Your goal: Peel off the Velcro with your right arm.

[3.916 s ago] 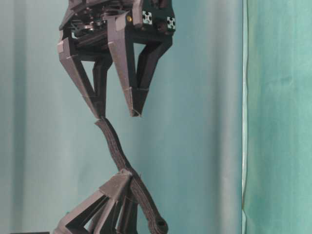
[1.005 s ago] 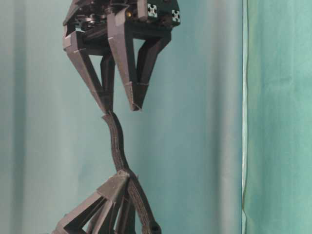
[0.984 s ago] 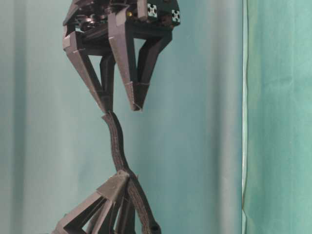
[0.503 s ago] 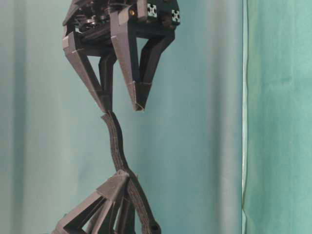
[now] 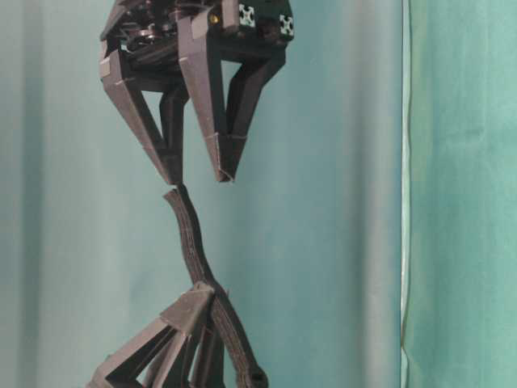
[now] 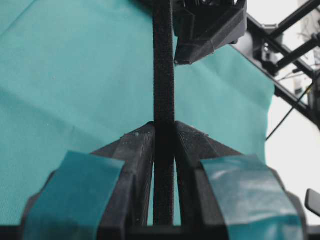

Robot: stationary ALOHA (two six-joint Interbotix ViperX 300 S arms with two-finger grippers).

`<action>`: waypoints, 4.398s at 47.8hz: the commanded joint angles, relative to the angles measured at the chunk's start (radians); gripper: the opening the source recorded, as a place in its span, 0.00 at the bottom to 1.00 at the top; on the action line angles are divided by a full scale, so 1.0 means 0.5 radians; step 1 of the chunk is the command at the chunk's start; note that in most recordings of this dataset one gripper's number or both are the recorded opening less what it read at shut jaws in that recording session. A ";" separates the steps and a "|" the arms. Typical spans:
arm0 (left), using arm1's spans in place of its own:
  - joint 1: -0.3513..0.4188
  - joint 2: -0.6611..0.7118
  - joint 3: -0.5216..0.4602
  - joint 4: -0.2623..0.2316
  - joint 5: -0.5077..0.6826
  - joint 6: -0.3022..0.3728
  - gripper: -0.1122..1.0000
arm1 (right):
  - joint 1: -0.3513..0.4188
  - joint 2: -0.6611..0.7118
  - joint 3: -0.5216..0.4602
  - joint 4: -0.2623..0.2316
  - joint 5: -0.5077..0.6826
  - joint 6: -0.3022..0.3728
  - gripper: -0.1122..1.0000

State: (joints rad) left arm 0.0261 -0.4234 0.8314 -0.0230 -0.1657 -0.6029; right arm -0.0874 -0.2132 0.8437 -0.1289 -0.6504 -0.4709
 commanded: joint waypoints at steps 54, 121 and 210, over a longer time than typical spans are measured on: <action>0.003 -0.031 -0.025 0.000 -0.021 0.003 0.19 | 0.009 0.043 -0.089 -0.003 -0.021 0.003 0.46; -0.012 -0.031 -0.025 0.000 -0.021 0.000 0.19 | 0.009 0.049 -0.086 -0.003 -0.028 0.000 0.02; -0.012 0.000 -0.040 0.000 -0.107 0.003 0.19 | 0.215 0.396 -0.399 -0.003 0.086 0.000 0.02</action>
State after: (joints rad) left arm 0.0169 -0.4203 0.8314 -0.0215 -0.2040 -0.6029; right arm 0.0077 -0.0107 0.6765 -0.1289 -0.6121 -0.4725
